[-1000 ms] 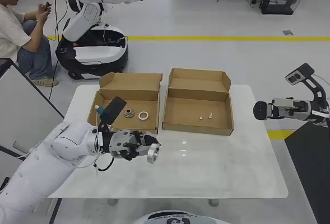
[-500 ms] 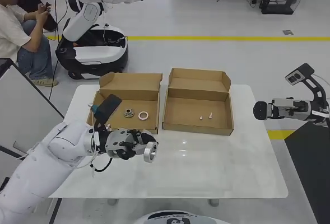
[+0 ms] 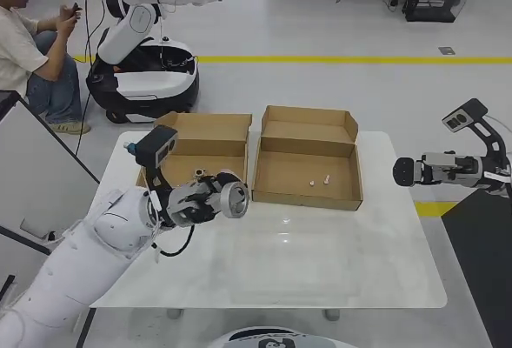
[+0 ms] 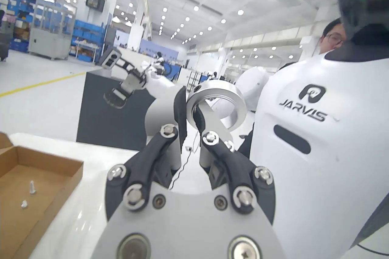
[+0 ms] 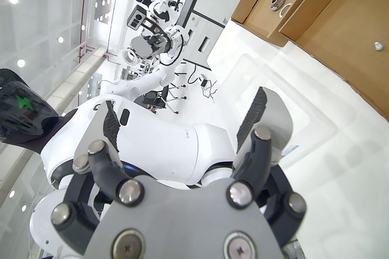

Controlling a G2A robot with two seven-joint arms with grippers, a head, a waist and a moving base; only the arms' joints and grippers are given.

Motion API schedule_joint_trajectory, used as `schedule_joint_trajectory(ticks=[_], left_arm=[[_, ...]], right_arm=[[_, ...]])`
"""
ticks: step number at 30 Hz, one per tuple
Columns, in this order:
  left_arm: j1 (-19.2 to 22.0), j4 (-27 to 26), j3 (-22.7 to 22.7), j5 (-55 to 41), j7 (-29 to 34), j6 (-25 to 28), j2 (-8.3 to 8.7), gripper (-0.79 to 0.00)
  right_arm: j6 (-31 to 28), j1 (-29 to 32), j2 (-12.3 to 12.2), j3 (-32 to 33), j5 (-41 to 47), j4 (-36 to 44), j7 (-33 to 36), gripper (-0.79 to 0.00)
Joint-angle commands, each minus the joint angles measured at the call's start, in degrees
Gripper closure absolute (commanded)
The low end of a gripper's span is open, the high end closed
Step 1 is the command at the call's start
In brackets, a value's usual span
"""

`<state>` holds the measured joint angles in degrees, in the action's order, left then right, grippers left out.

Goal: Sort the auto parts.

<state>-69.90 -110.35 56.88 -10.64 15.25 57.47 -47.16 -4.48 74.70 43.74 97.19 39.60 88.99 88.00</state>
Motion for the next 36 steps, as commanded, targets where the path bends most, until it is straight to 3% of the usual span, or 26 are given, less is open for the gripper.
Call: schedule_joint_trajectory(ticks=[1, 11, 19, 30, 36], left_arm=[[0.36, -1.03, -0.45, -2.21, -2.5, 0.53, -0.59, 0.0], [-1.92, -4.23, 1.48, -7.6, -5.88, 0.53, -2.88, 0.0], [-5.45, -8.1, 5.26, -12.15, -3.69, 0.53, -4.65, 0.0], [-9.29, -8.23, 10.08, -20.97, 6.73, 0.53, -8.19, 0.0], [-11.33, -4.49, 12.25, -19.98, 14.9, 0.53, -9.39, 0.0]], right_arm=[[0.0, 0.0, 0.0, 0.0, 0.0, 0.0, 0.0, -0.785], [0.0, 0.0, 0.0, 0.0, 0.0, 0.0, 0.0, -0.785], [0.0, 0.0, 0.0, 0.0, 0.0, 0.0, 0.0, -0.785], [0.0, 0.0, 0.0, 0.0, 0.0, 0.0, 0.0, -0.785], [0.0, 0.0, 0.0, 0.0, 0.0, 0.0, 0.0, -0.785]])
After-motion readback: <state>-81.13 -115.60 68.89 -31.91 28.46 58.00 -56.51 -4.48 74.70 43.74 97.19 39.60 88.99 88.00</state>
